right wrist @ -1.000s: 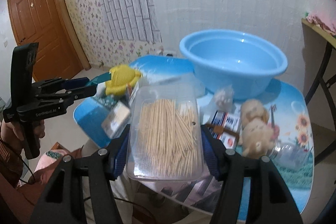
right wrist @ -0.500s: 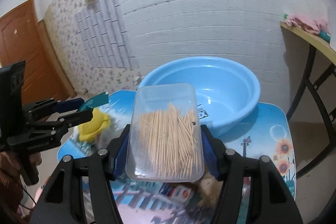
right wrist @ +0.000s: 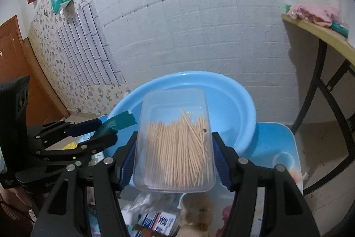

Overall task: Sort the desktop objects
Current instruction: 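Carry the pouch into the blue basin with left tool while right tool drops the toothpick box in, then withdraw both open tools from the basin back over the table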

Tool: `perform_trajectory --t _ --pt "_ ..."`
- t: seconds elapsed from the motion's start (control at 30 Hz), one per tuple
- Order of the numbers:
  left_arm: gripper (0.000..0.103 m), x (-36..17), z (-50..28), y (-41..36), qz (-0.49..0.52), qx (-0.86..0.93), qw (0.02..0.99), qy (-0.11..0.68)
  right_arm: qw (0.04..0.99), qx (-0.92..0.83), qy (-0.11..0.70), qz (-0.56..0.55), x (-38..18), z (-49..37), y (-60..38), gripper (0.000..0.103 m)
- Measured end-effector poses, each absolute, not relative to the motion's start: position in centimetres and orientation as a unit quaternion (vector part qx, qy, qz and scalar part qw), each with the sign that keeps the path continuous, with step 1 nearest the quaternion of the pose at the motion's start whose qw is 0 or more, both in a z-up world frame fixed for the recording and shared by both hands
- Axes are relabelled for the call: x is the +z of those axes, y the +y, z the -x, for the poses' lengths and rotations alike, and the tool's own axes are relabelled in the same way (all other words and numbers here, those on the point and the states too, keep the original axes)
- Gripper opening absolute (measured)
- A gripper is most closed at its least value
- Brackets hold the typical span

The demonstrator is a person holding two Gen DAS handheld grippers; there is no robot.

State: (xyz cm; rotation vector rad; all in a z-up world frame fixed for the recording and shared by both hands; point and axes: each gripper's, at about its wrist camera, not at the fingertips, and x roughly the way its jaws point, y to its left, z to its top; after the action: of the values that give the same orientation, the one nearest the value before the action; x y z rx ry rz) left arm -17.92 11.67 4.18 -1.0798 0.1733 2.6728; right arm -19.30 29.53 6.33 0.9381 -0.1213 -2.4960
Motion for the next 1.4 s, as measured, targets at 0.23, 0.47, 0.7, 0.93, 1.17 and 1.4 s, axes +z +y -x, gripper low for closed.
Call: perform_trajectory --t 0.23,0.47,0.7,0.93,1.17,1.4 --pt "0.058 2.7 19.3 12.8 0.391 0.909 0.118 0.079 0.238 -0.903 -0.050 -0.354 5.0 20.9 29.6 0.061" --pt "0.086 3.0 19.0 12.5 0.380 0.915 0.111 0.073 0.249 -0.904 -0.064 -0.341 5.5 20.5 29.7 0.068" --pt "0.087 3.4 17.5 11.2 0.384 0.915 0.105 0.061 0.246 -0.902 -0.061 -0.350 6.1 19.3 29.4 0.073" --pt "0.093 3.7 15.4 10.5 0.397 0.910 0.108 0.053 0.222 -0.904 -0.034 -0.365 7.1 17.0 28.8 0.073" --pt "0.093 4.5 12.0 10.1 0.392 0.911 0.118 0.047 0.206 -0.920 0.000 -0.333 9.6 12.0 28.6 0.077" --pt "0.101 5.4 7.5 8.9 0.371 0.920 0.122 0.045 0.214 -0.933 0.014 -0.289 11.6 6.1 28.3 0.103"
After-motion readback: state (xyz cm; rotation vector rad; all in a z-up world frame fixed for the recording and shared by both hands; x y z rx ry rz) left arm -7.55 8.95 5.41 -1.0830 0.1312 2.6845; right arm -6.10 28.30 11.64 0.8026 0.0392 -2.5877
